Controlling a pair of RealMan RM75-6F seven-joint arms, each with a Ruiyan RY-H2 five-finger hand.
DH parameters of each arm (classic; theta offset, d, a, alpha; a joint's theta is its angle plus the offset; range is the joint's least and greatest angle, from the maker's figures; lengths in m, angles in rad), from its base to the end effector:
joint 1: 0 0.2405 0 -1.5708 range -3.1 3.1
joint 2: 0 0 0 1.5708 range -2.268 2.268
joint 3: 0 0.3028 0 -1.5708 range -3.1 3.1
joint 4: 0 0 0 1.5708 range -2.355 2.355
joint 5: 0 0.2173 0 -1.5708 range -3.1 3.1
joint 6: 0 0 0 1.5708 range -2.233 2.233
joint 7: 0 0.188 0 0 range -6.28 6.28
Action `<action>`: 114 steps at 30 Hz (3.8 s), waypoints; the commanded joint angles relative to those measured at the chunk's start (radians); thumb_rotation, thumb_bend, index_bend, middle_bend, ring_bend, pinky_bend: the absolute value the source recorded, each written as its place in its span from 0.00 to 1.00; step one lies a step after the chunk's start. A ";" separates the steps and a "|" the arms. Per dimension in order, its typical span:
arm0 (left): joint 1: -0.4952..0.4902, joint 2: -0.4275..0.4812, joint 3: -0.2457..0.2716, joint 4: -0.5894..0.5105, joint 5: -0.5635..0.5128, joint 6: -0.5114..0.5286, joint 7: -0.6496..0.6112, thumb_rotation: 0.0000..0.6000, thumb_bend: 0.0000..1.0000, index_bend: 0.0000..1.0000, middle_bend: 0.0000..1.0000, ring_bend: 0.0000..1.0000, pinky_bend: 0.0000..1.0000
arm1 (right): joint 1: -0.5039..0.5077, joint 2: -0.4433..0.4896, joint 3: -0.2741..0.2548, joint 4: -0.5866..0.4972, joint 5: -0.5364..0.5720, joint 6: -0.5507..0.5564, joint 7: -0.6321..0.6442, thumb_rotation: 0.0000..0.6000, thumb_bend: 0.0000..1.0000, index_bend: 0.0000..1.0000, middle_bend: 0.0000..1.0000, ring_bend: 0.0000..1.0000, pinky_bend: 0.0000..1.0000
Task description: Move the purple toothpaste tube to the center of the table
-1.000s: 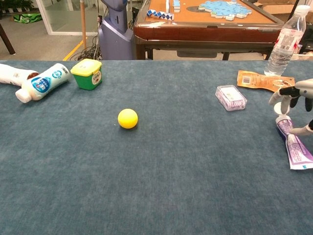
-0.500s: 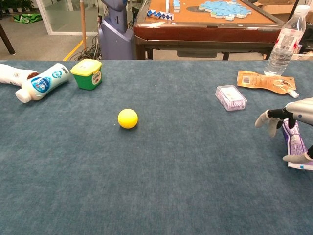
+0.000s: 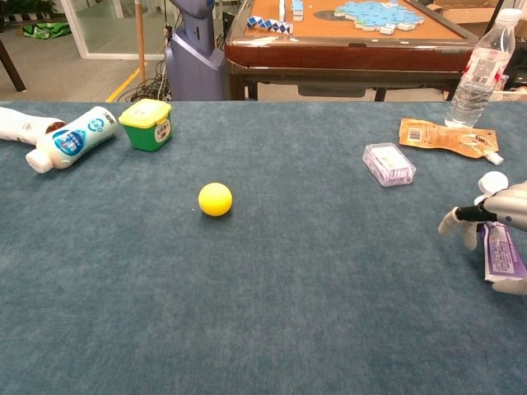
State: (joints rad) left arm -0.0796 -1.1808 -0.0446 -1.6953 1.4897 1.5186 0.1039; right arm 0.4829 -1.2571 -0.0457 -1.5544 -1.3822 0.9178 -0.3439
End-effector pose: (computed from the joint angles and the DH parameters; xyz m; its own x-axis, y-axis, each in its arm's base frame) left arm -0.3343 0.2244 0.1484 0.3571 -0.0129 0.9340 0.9341 -0.0001 -0.3571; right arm -0.3144 -0.3132 0.0233 0.7000 -0.3764 0.6069 -0.7130 -0.4163 0.5642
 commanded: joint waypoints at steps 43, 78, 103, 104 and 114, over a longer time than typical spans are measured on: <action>-0.026 -0.006 -0.006 0.001 -0.003 -0.038 0.007 1.00 0.04 0.00 0.00 0.00 0.08 | -0.033 0.072 0.087 0.079 0.261 -0.052 0.084 1.00 0.28 0.15 0.31 0.27 0.20; -0.016 -0.001 0.002 0.003 0.004 -0.027 -0.003 1.00 0.05 0.00 0.00 0.00 0.08 | -0.071 0.068 0.070 -0.003 0.105 0.096 0.067 1.00 0.29 0.21 0.37 0.27 0.20; -0.004 0.001 0.002 0.026 -0.003 -0.017 -0.038 1.00 0.04 0.00 0.00 0.00 0.08 | 0.012 -0.073 0.087 0.103 0.289 -0.011 -0.110 1.00 0.32 0.37 0.42 0.32 0.21; -0.004 0.001 0.001 0.027 -0.002 -0.017 -0.039 1.00 0.04 0.00 0.00 0.00 0.08 | 0.013 -0.074 0.085 0.105 0.292 -0.011 -0.115 1.00 0.32 0.38 0.43 0.32 0.22; -0.003 -0.003 0.001 0.031 -0.002 -0.017 -0.041 1.00 0.05 0.00 0.00 0.00 0.08 | 0.015 -0.077 0.071 0.101 0.309 -0.002 -0.144 1.00 0.38 0.44 0.46 0.34 0.22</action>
State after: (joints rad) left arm -0.0829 -1.1834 -0.0436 -1.6638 1.4881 1.5016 0.0626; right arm 0.4983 -1.3334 0.0259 -1.4535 -1.0737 0.9153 -0.4875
